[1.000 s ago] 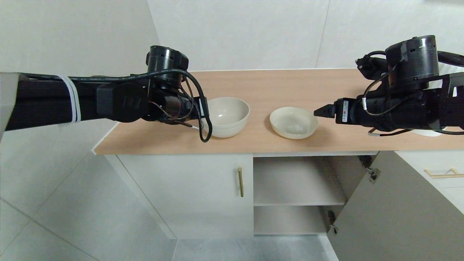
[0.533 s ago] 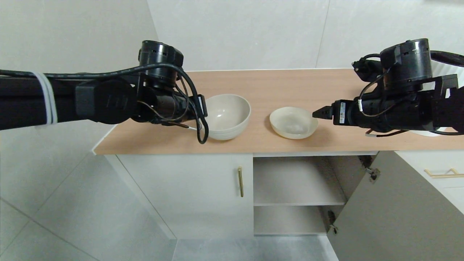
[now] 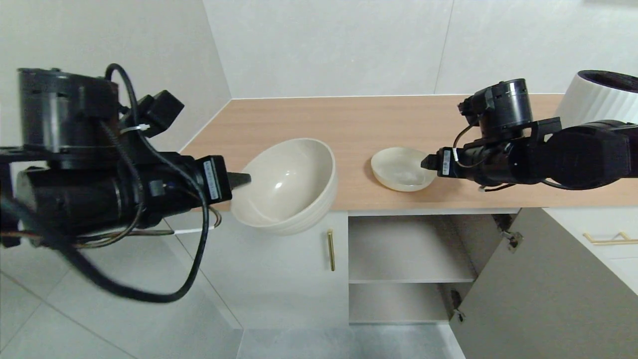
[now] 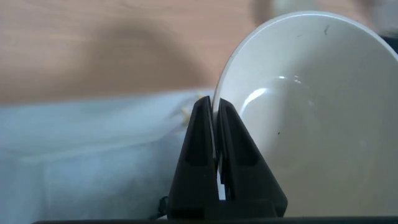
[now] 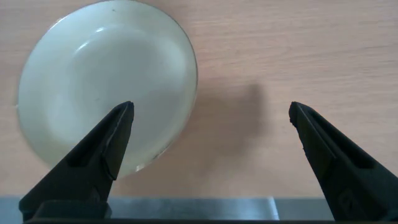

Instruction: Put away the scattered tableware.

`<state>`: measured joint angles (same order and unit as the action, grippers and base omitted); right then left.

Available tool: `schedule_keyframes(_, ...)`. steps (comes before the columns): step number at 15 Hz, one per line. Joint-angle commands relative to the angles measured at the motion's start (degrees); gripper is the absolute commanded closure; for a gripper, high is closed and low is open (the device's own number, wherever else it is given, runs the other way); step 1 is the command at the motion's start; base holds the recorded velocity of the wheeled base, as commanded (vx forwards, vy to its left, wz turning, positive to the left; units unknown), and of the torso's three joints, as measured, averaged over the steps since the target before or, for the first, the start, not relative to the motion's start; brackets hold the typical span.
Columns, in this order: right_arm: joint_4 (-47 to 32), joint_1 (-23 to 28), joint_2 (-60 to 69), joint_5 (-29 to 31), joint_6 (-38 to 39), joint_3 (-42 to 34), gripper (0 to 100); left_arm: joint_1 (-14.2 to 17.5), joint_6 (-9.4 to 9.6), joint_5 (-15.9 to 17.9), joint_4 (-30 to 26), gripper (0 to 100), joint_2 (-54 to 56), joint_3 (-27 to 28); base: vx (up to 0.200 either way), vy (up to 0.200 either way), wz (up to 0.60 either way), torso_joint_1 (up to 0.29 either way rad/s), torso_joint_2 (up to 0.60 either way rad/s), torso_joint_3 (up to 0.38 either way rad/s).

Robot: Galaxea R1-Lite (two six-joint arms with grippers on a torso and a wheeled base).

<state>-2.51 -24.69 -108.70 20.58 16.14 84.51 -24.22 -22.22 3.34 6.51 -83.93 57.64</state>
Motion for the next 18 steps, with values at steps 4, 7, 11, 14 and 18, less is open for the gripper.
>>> schedule_keyframes(4,1.81,-0.1,-5.2,1.48,1.44,2.24,0,-0.04,0.95,1.14,1.31,100,5.71,-4.9,0.0,0.0,0.0,0.0,0.0,0.0)
schedule_keyframes(7,3.57,-0.1,-6.26,1.48,1.44,2.68,100,-0.04,0.95,1.14,1.31,100,6.06,-4.9,0.0,0.0,0.0,0.0,0.0,0.0)
schedule_keyframes(11,3.74,-0.01,-6.26,1.13,2.32,2.86,100,-0.12,0.95,1.14,1.31,100,6.15,-5.25,0.0,0.0,0.0,0.0,0.0,0.0)
schedule_keyframes(14,3.57,0.34,-4.59,0.78,3.02,2.77,100,-0.04,0.95,1.05,1.31,100,6.32,-5.34,0.0,0.0,0.0,0.0,0.0,0.0)
schedule_keyframes(18,2.34,0.87,6.93,-5.28,4.43,-4.17,100,-0.12,3.06,1.05,1.31,100,6.5,-6.66,0.0,0.0,0.0,0.0,0.0,0.0)
